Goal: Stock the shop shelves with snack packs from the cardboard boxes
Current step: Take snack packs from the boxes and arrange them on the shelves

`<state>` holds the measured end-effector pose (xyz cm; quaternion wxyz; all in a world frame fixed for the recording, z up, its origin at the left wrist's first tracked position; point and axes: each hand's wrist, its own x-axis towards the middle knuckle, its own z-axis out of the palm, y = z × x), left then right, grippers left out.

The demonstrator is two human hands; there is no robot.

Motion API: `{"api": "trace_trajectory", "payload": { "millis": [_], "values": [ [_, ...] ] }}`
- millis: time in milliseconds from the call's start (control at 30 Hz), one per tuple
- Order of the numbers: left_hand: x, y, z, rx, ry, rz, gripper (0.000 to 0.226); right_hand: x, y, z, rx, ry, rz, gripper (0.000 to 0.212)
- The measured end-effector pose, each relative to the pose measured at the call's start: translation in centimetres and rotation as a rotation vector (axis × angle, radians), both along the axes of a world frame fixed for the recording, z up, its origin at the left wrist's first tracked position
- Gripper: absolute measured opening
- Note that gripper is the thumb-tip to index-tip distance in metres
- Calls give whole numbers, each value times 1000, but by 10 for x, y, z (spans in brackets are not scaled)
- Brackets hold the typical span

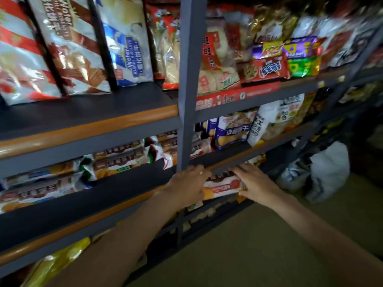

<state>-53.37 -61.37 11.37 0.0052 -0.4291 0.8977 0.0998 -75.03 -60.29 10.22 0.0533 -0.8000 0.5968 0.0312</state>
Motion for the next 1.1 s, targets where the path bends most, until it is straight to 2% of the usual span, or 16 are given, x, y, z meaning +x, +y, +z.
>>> {"api": "trace_trajectory", "payload": {
  "millis": [100,200,300,433,500,633,833,967,1100],
  "values": [
    [-38,-22,-11,-60,30,27,51,-63,-31,-10,-53,33,-139,69],
    [-70,-37,-31,-131,-16,163,55,-100,-74,-24,-56,-34,-195,68],
    [-99,-42,-44,-135,-28,358,59,-108,-116,-33,-84,-86,-67,57],
    [-110,-47,-54,-48,-99,543,63,-70,-159,-41,-104,-39,171,68],
    [-106,-50,-57,24,-143,628,71,-48,-173,-50,-159,-16,274,67],
    [-104,-62,-66,129,-147,749,81,-26,-192,-68,-120,-19,324,66],
    [-112,-79,-89,201,-93,857,84,-23,-204,-86,-20,-53,451,67],
    [-113,-77,-94,232,-105,860,82,-32,-210,-91,228,-119,454,65],
    [-114,-78,-93,200,-102,864,80,-28,-213,-91,104,-144,490,62]
  ]
}}
